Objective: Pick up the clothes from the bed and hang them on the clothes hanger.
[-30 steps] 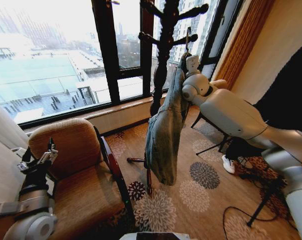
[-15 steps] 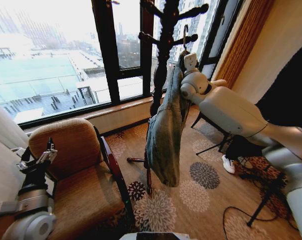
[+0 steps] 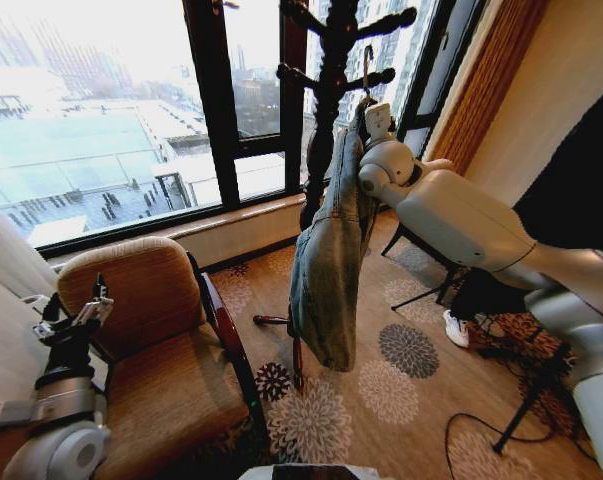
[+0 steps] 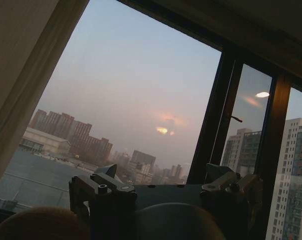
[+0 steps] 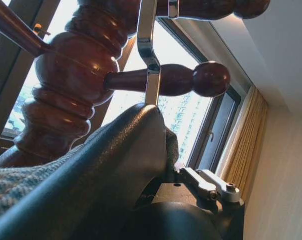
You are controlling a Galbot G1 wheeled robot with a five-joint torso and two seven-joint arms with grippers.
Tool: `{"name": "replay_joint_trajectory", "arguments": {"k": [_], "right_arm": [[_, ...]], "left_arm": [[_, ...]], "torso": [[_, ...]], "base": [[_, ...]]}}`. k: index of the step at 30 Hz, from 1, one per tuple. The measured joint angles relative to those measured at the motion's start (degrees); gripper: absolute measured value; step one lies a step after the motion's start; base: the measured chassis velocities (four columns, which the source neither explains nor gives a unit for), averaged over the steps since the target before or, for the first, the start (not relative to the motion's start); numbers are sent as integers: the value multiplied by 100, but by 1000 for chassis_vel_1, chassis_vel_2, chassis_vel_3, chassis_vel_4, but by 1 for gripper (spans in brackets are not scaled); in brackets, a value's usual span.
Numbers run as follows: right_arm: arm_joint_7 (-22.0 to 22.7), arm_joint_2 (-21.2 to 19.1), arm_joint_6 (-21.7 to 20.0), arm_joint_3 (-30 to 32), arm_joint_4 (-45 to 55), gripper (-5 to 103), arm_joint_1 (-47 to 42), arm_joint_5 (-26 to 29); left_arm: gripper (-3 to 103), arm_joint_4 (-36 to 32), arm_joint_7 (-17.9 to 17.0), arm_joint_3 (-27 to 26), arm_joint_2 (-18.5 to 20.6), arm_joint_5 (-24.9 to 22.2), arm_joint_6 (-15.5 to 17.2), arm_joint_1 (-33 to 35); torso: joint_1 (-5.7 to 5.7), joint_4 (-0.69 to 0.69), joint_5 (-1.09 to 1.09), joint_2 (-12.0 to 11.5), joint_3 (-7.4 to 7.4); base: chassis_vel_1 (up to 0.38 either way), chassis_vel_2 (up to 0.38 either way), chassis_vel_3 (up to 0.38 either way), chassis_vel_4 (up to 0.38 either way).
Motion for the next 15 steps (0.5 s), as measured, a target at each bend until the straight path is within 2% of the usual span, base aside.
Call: {"name": "replay_joint_trajectory", "arguments": {"k": [15], "right_arm": [[-47, 37, -9, -40, -203, 23, 2, -64]], "left_arm": [[100, 91, 13, -4, 71, -39, -21, -52]], "torso": [[0, 0, 0, 0, 0]], "base": [[0, 0, 0, 0]]}}
